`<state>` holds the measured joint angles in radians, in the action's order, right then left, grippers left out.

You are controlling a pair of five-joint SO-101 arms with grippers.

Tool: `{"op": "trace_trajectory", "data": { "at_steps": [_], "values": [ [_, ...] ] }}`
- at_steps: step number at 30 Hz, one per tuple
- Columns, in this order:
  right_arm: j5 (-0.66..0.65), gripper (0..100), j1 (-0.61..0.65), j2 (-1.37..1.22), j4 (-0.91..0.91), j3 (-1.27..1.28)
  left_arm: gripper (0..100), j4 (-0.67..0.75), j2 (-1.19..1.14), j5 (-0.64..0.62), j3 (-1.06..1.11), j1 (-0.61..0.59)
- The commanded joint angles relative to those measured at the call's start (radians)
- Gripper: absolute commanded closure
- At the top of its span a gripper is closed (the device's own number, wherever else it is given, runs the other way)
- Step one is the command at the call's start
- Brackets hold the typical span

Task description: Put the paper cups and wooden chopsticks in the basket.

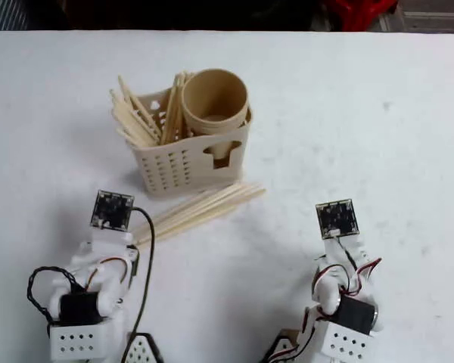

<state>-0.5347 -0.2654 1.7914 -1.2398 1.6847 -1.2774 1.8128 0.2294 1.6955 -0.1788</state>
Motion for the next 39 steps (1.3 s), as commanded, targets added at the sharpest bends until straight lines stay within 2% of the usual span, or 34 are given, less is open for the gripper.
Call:
{"op": "trace_trajectory", "data": {
  "at_steps": [1, 4, 6, 9, 11, 13, 15, 17, 22, 25, 28, 34, 39],
  "values": [
    [0.008, 98.1, 0.012, 0.007, 0.013, 0.006, 88, -0.006, 0.005, -0.009, -0.003, -0.008],
    [0.008, 98.1, 0.010, 0.007, 0.013, 0.006, 88, -0.003, 0.005, 0.005, -0.002, -0.010],
    [0.008, 98.1, 0.012, 0.007, 0.013, 0.006, 88, 0.040, 0.007, 0.124, -0.018, -0.013],
    [0.008, 98.1, 0.012, 0.007, 0.013, 0.006, 88, 0.052, 0.007, 0.388, -0.075, -0.041],
    [0.008, 98.1, 0.012, 0.007, 0.013, 0.006, 88, 0.038, 0.002, 0.416, -0.143, -0.022],
    [0.008, 98.1, 0.012, 0.007, 0.013, 0.006, 88, 0.002, -0.001, 0.445, -0.239, -0.021],
    [0.008, 98.1, 0.012, 0.007, 0.013, 0.006, 88, -0.061, -0.021, 0.563, -0.361, -0.024],
    [0.008, 98.1, 0.012, 0.007, 0.013, 0.006, 88, -0.137, -0.085, 0.617, -0.485, -0.022],
    [0.008, 98.1, 0.010, 0.007, 0.013, 0.006, 88, -0.284, -0.449, 0.677, -0.781, 0.013],
    [0.008, 98.1, 0.010, 0.007, 0.013, 0.006, 88, -0.354, -0.685, 0.684, -0.893, 0.153],
    [0.008, 98.1, 0.010, 0.007, 0.013, 0.006, 88, -0.348, -0.831, 0.677, -0.945, 0.325],
    [0.008, 98.1, 0.010, 0.007, 0.013, 0.006, 88, -0.129, -1.012, 0.601, -0.928, 0.553],
    [0.008, 98.1, 0.010, 0.007, 0.013, 0.006, 88, 0.107, -1.260, 0.568, -0.911, 0.621]
  ]
}}
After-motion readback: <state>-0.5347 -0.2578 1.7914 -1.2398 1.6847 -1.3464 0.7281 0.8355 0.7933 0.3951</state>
